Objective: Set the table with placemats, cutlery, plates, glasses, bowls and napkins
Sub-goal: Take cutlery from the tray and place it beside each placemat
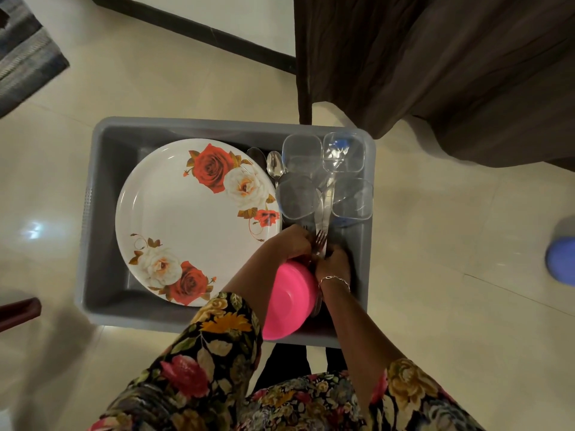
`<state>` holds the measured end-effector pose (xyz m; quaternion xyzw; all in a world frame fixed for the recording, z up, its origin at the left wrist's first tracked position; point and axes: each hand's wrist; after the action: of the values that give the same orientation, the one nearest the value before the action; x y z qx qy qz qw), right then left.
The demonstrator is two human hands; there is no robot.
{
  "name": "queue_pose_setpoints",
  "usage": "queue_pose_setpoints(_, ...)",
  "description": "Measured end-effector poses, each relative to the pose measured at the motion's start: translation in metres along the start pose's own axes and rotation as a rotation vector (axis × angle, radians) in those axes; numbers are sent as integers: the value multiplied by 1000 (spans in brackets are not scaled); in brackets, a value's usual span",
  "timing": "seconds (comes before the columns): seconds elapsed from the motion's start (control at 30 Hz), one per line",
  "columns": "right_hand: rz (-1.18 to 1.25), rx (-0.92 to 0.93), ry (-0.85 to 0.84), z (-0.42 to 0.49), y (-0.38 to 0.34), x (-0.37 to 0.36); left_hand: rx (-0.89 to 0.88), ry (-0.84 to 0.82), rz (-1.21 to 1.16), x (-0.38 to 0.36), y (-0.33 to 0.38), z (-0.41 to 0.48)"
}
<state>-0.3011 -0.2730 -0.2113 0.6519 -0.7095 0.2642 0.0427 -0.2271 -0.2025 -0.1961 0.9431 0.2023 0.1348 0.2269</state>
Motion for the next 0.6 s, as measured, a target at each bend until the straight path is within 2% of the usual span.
queue_pose_setpoints(0.13, 74, -23, -47, 0, 5, -1, -17, 54, 109, -3, 3, -2)
queue_pose_setpoints(0.33, 115, -28, -60, -7, 10, -1, 20, 295, 182, -8, 1, -4)
queue_pose_setpoints(0.47, 72, -47, -12, -5, 11, -5, 44, 277, 252, -8, 12, -15)
queue_pose_setpoints(0.53, 38, -65, -19, -6, 15, -4, 32, 280, 378, -13, 25, -31)
queue_pose_setpoints(0.57, 6, -91, -36, -5, 19, -3, -20, 340, 484, -17, 33, -42)
queue_pose_setpoints(0.6, -28, -135, -76, -7, 24, -2, -136, 480, 604, -22, 39, -53)
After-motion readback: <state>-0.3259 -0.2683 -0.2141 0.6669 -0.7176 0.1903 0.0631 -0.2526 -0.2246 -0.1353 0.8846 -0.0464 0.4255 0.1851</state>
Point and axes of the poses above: each hand's wrist, its own z-axis towards the middle knuckle, its own x-axis out of the back of the hand, y = z × x, and after that the axes turned 7 degrees about -x, right-handed
